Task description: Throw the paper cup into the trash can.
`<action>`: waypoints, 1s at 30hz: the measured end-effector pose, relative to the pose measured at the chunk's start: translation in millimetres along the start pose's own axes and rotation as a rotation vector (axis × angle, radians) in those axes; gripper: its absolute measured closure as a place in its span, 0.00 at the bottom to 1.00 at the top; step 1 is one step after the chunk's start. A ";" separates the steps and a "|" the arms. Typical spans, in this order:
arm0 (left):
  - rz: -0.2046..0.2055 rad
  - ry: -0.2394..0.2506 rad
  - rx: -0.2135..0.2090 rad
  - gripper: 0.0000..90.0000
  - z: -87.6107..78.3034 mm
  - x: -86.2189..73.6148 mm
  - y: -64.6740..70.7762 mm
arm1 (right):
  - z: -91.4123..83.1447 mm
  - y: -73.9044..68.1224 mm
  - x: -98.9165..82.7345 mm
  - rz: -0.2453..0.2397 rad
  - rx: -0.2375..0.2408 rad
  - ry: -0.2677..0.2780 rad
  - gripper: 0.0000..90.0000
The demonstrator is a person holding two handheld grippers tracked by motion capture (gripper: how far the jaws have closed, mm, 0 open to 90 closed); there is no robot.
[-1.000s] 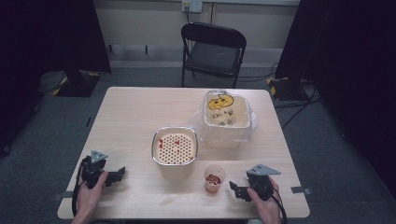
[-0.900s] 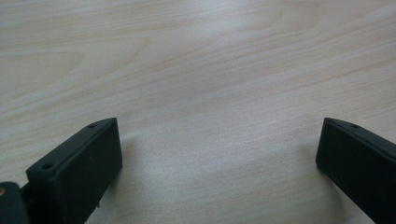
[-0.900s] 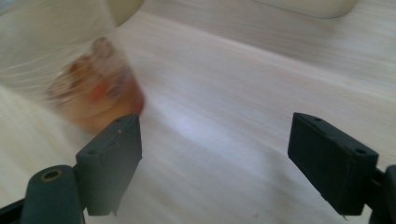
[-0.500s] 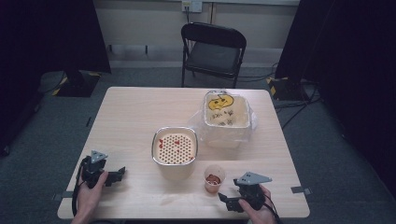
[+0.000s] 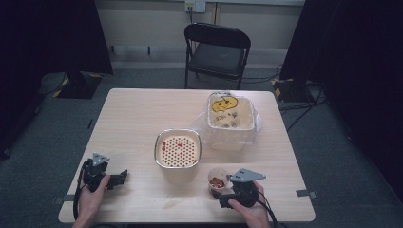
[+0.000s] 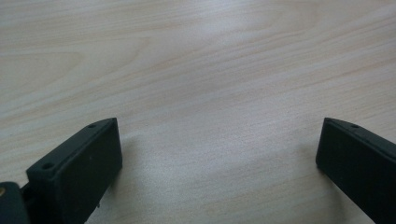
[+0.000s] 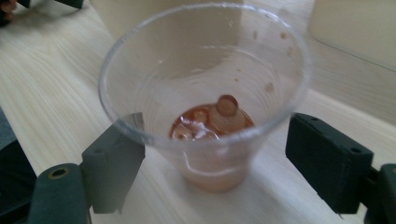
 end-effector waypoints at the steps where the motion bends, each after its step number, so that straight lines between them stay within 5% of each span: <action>1: 0.001 0.000 0.000 0.00 0.0 0.0 -0.1 | 1.3 -0.4 0.6 -0.004 -0.005 0.001 0.22; 16: 0.001 0.001 0.001 0.00 0.0 -0.1 0.0 | 22.5 -2.3 9.8 -0.022 0.013 -0.003 0.34; 30: 0.002 0.001 0.001 0.00 -0.2 -0.1 0.1 | 12.1 3.1 15.7 -0.002 0.016 0.025 0.39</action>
Point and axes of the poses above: each handheld gripper's, and its own axes: z roughly forward along the jaws, x roughly out of its top, y roughly to its right, the point moved 2 cm from there along z, roughly forward along the jaws, and after that the axes turned 7 degrees about z, right-handed, at the moved point
